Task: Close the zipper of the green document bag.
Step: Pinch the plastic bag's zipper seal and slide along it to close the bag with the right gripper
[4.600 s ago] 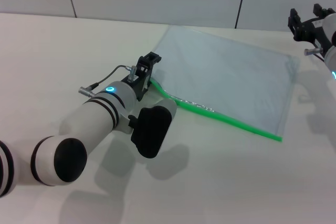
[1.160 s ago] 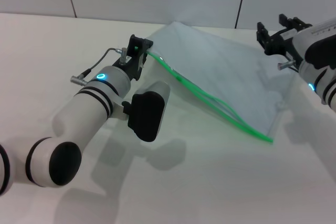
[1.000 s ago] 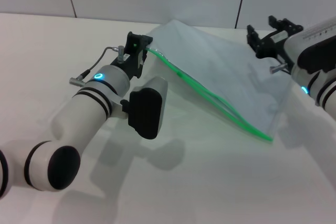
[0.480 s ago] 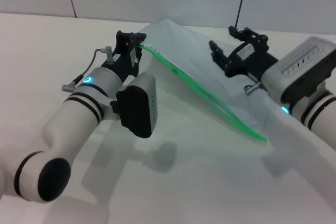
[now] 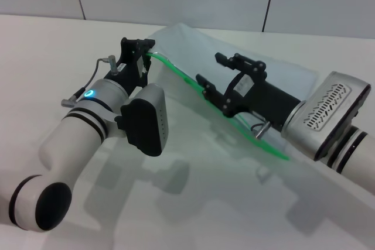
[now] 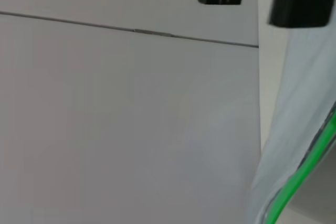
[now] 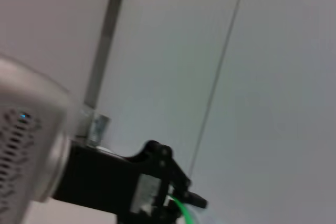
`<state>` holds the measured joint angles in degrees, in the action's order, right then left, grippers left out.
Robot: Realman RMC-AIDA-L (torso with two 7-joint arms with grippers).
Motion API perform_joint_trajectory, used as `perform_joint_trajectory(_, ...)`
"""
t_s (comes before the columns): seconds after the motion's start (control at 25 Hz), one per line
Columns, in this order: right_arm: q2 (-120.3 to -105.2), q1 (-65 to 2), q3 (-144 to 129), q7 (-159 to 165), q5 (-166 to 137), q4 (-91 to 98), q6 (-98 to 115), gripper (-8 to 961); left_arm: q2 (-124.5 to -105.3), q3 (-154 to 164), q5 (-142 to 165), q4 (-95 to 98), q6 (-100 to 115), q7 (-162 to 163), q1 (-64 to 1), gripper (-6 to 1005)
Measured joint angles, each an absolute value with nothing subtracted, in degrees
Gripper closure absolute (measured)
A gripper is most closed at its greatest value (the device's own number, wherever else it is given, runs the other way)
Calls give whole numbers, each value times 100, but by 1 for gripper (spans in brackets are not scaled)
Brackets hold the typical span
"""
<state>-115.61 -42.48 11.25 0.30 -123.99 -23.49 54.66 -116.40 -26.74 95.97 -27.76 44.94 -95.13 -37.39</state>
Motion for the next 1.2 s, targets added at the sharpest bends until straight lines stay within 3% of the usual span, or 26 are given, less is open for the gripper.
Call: perform_joint_trajectory(1.2, -11602, -4646, 1247, 404, -12725, -2143, 4502, 413, -11679, -2663, 9897, -2898, 4621, -9676, -3859, 953)
